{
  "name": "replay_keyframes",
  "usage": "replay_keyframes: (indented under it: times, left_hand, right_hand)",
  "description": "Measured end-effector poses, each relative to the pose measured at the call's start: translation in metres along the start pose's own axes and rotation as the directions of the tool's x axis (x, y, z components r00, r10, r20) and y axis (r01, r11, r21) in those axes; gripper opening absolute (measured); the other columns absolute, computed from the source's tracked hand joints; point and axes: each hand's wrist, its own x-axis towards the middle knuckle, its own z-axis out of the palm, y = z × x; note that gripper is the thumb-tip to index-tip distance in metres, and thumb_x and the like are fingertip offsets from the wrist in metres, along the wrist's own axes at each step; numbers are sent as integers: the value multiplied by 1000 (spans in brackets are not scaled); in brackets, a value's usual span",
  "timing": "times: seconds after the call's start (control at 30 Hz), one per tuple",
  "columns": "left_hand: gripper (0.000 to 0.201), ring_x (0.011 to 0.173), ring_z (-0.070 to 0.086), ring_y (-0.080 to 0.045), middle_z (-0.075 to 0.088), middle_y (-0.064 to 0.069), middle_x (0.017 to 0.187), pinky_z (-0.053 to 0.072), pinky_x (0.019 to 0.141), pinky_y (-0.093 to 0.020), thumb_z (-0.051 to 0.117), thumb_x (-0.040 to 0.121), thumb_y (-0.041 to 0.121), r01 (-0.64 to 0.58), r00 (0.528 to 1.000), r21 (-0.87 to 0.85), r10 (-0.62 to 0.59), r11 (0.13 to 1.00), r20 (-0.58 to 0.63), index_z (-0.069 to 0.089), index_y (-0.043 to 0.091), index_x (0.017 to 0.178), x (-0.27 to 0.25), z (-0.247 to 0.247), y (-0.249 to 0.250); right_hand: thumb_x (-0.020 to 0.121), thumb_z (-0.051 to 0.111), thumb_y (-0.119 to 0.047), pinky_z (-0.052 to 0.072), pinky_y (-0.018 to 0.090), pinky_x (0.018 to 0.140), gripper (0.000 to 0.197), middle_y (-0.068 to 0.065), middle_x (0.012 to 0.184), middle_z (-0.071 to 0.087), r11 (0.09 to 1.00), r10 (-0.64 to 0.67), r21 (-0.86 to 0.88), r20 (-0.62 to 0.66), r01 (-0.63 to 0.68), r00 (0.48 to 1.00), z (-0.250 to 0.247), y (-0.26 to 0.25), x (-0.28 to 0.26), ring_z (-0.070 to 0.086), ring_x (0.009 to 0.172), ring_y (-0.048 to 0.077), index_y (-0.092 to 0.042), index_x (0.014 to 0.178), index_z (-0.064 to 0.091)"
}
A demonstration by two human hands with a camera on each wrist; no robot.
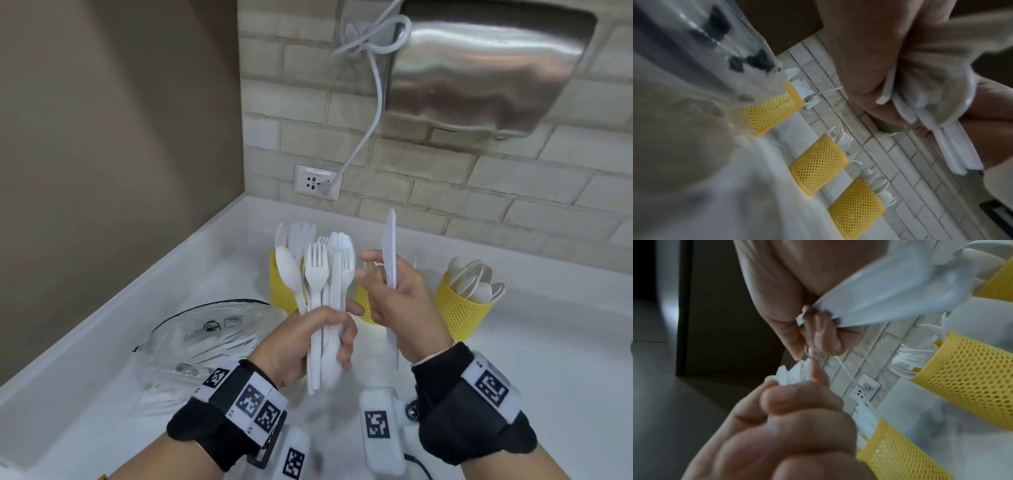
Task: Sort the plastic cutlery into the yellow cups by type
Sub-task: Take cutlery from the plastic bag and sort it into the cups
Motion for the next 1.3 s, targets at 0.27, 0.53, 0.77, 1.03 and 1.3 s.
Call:
replay_keyframes:
  times: [0.27,0.53,0.77,1.03,1.3]
  left_hand:
    - [36,38,48,-17,54,-9,51,48,51,-27,52,62,19,144,975,-16,-139,989,174,68,4,91,-6,-12,0]
    - [64,40,48,-17,60,-14,66,48,49,-25,69,56,22,207,953,-115,-174,971,246,58,1,117,-11,-15,0]
    - [58,39,46,-14,57,-12,63,43,47,-21,64,61,18,267,928,-118,-222,956,301,59,2,117,-16,-20,3]
    - [53,33,37,-8,51,-7,56,35,39,-17,58,59,7,177,984,-73,-174,982,38,58,-1,111,-30,-41,21]
    - [47,36,37,-10,53,-7,59,37,41,-21,66,60,12,3,972,13,0,1000,-236,62,3,105,-44,-67,43]
  right_hand:
    - [92,51,-32,17,17,34,32,-3,50,27,910,242,276,248,-308,938,-4,1,5,22,35,6,-15,66,41]
    - [94,50,-27,23,20,37,21,-3,50,33,937,200,281,50,-206,979,4,5,9,25,39,9,-12,79,49]
    - [94,50,-28,23,17,36,21,-9,41,47,946,174,250,152,-208,973,12,1,9,31,35,7,-10,97,59]
    - [97,43,-18,25,16,33,25,-9,38,46,926,-31,374,-72,55,997,9,-21,48,37,32,3,-5,79,54]
    - [96,48,-22,38,15,39,23,-4,58,47,905,-205,272,-399,328,894,21,-49,89,47,42,1,-14,74,46]
